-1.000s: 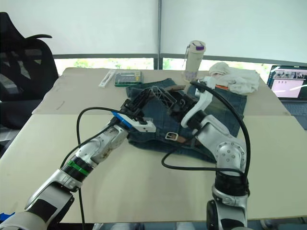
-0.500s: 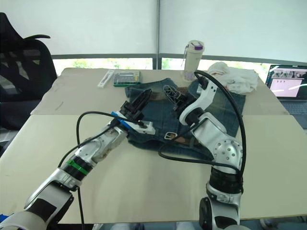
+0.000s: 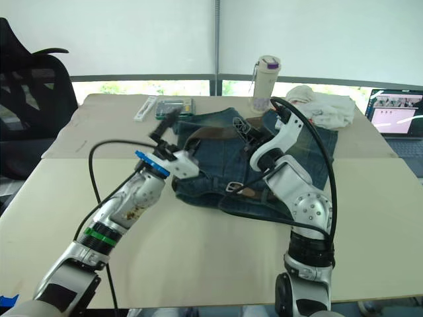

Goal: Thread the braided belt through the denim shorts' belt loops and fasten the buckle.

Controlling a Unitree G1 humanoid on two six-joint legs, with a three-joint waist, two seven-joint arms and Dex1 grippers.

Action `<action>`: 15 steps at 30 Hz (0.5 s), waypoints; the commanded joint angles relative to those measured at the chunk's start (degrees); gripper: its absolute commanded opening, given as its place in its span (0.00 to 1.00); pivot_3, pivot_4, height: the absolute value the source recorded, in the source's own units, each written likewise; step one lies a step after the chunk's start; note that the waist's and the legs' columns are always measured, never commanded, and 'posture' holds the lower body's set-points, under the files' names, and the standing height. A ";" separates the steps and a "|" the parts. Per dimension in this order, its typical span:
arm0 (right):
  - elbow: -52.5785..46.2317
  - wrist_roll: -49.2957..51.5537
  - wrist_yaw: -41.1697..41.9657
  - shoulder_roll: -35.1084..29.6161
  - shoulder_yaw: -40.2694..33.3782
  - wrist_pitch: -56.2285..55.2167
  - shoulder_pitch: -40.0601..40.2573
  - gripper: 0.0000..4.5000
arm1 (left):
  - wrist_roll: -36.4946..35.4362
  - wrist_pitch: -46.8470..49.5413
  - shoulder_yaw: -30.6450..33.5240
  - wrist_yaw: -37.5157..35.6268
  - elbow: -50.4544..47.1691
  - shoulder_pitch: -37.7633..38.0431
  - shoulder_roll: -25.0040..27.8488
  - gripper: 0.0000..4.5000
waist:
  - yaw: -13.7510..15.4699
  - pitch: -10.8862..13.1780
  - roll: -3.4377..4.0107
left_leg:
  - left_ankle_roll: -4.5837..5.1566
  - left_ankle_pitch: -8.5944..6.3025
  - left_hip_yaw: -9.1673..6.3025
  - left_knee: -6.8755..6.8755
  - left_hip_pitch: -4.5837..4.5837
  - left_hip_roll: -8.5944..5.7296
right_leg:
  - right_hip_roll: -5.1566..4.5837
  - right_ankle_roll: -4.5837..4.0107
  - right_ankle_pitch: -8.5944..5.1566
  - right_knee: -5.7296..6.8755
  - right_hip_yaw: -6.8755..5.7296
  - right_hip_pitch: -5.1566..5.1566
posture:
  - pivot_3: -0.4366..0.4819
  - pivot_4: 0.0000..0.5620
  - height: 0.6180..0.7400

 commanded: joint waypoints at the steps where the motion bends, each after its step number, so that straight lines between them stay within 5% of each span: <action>1: -0.87 -2.16 2.61 -0.10 0.49 -3.13 -0.52 0.00 | -20.89 11.56 3.53 -14.68 -8.19 2.35 -3.16 0.99 | -0.25 0.00 0.00 | 0.00 0.00 0.00 0.00 0.00 -0.01 | 0.00 0.00 0.00 0.01 0.00 0.00 | 0.48 0.27 0.97; 8: -0.49 -4.05 3.58 2.69 1.50 -5.40 -0.73 0.00 | -46.25 36.56 7.62 -29.34 -20.30 6.41 -3.60 0.99 | -1.09 0.00 0.01 | -0.04 0.03 -0.03 -0.01 0.11 -0.05 | 0.07 0.04 -0.03 0.09 0.03 0.05 | 0.48 0.27 0.97; 15: -1.98 -4.00 6.06 4.53 2.21 -6.83 0.13 0.00 | -66.72 55.03 14.05 -24.23 -24.76 7.05 -8.76 0.99 | -0.94 0.00 0.01 | -0.03 0.02 -0.12 0.01 0.13 -0.08 | 0.07 0.05 -0.04 0.07 0.05 0.13 | 0.48 0.27 0.97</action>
